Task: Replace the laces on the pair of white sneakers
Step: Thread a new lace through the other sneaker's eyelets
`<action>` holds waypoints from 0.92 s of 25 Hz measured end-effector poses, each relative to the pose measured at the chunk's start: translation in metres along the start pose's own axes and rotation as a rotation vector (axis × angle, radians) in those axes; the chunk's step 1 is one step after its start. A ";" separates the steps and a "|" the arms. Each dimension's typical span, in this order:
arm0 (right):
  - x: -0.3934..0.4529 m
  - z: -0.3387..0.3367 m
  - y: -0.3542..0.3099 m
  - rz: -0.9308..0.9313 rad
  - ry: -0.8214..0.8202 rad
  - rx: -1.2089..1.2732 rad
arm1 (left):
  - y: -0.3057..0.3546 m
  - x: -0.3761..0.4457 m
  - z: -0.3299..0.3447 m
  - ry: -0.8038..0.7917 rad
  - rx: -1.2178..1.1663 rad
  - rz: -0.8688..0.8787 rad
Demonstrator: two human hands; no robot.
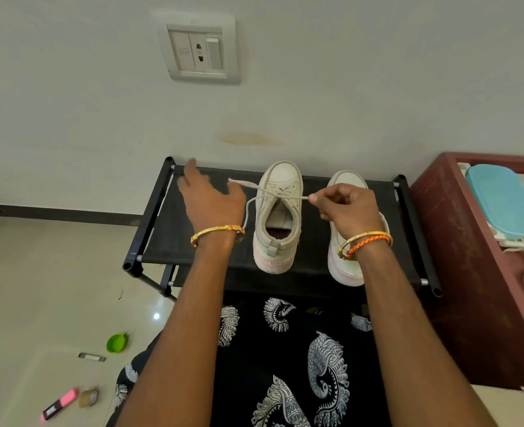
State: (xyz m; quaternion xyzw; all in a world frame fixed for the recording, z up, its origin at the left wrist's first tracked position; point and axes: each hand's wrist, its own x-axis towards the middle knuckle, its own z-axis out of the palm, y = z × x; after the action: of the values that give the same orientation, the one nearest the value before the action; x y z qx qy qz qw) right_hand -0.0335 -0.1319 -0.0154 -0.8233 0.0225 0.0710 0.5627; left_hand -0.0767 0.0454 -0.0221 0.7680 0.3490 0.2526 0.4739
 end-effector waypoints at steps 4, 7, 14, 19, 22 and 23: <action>0.003 0.010 0.000 -0.058 -0.041 0.019 | 0.012 -0.009 0.004 -0.279 0.044 0.392; 0.005 0.017 -0.003 -0.139 -0.036 0.023 | 0.015 -0.015 0.017 -0.478 0.213 0.522; 0.011 0.028 0.000 -0.191 -0.071 -0.107 | 0.012 -0.013 0.024 -0.423 0.299 0.344; 0.009 0.040 0.012 -0.238 -0.059 -0.566 | 0.013 -0.015 0.028 -0.412 0.547 0.368; 0.008 0.047 0.008 -0.271 -0.027 -0.570 | 0.012 -0.018 0.033 -0.428 0.591 0.405; 0.007 0.049 0.008 -0.256 -0.018 -0.564 | 0.012 -0.019 0.034 -0.426 0.590 0.426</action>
State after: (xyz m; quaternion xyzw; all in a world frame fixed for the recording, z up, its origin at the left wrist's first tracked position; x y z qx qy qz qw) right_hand -0.0316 -0.0888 -0.0408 -0.9425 -0.1069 0.0104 0.3165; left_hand -0.0610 0.0080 -0.0261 0.9608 0.1340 0.0698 0.2324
